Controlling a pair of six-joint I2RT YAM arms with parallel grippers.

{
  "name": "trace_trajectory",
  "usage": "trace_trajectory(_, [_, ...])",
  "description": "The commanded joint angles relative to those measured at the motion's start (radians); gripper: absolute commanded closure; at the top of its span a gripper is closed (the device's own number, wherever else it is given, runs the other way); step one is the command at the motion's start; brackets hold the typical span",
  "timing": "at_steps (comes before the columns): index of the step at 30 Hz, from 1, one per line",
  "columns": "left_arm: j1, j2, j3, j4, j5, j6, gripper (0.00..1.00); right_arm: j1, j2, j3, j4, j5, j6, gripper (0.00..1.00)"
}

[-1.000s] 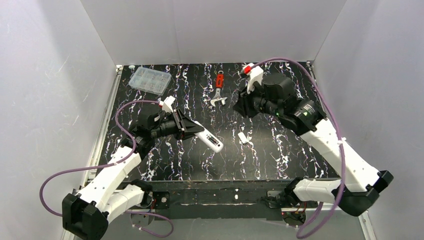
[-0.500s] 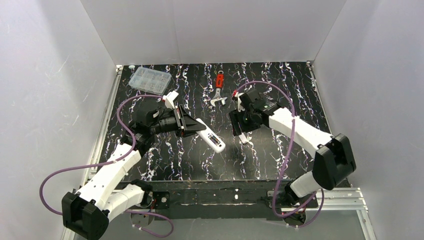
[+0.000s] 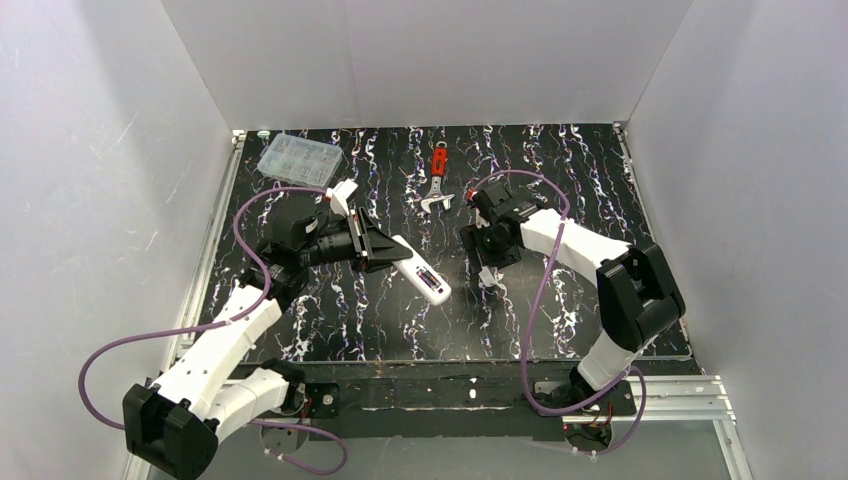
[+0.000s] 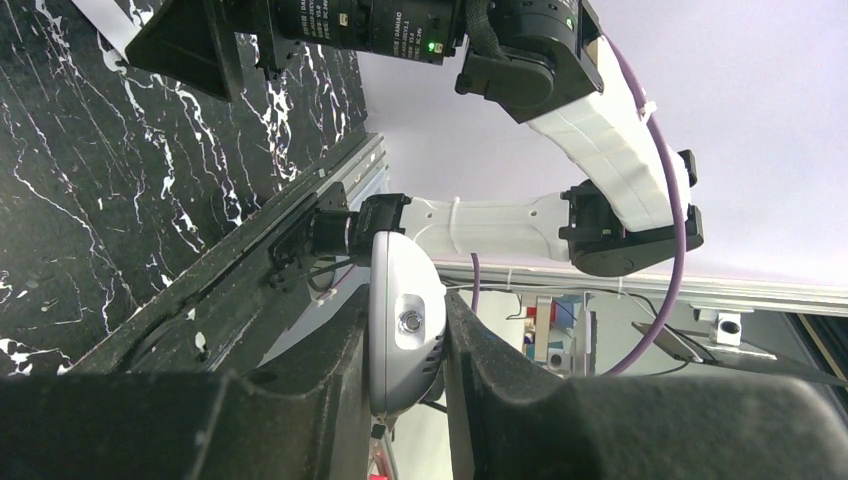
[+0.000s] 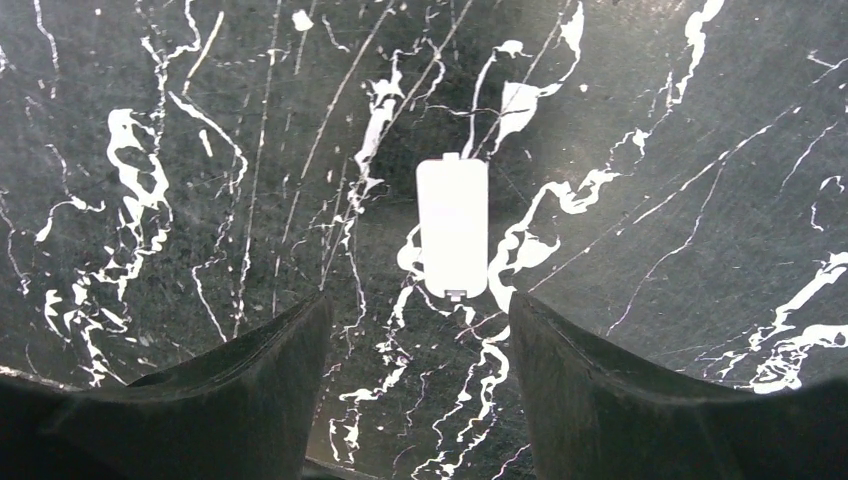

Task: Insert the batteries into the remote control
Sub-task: Pick up the battery cover at the center of the board.

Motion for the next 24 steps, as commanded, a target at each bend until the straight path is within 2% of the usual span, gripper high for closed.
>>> trace_trajectory(1, [-0.004,-0.016,0.039,0.022,0.054,0.01,1.0,-0.012,0.02,-0.016,0.004,0.016,0.038,0.27])
trace_trajectory(4, [-0.004,-0.012,0.044,0.021,0.057,0.01,1.0,-0.015,0.027,-0.024,0.01,0.014,0.049,0.26])
trace_trajectory(8, [-0.004,-0.007,0.051,0.017,0.059,0.012,1.0,-0.016,0.007,-0.027,0.008,0.028,0.058,0.17])
trace_trajectory(16, [-0.004,0.0,0.057,0.018,0.054,0.009,1.0,-0.018,-0.122,-0.031,0.037,0.064,0.058,0.14])
trace_trajectory(17, [-0.004,0.002,0.058,0.022,0.054,0.006,1.0,-0.018,-0.124,-0.024,0.029,0.064,0.053,0.19])
trace_trajectory(20, [-0.004,0.005,0.057,0.032,0.055,0.0,1.0,-0.018,-0.127,-0.024,0.024,0.06,0.046,0.54])
trace_trajectory(21, [-0.004,0.005,0.057,0.033,0.055,-0.002,1.0,-0.018,-0.127,-0.026,0.028,0.057,0.047,0.62])
trace_trajectory(22, [-0.004,0.004,0.059,0.033,0.055,-0.001,1.0,-0.019,-0.129,-0.03,0.029,0.053,0.049,0.6])
trace_trajectory(24, [-0.004,0.003,0.059,0.031,0.054,0.0,1.0,-0.019,-0.132,-0.031,0.031,0.052,0.055,0.28])
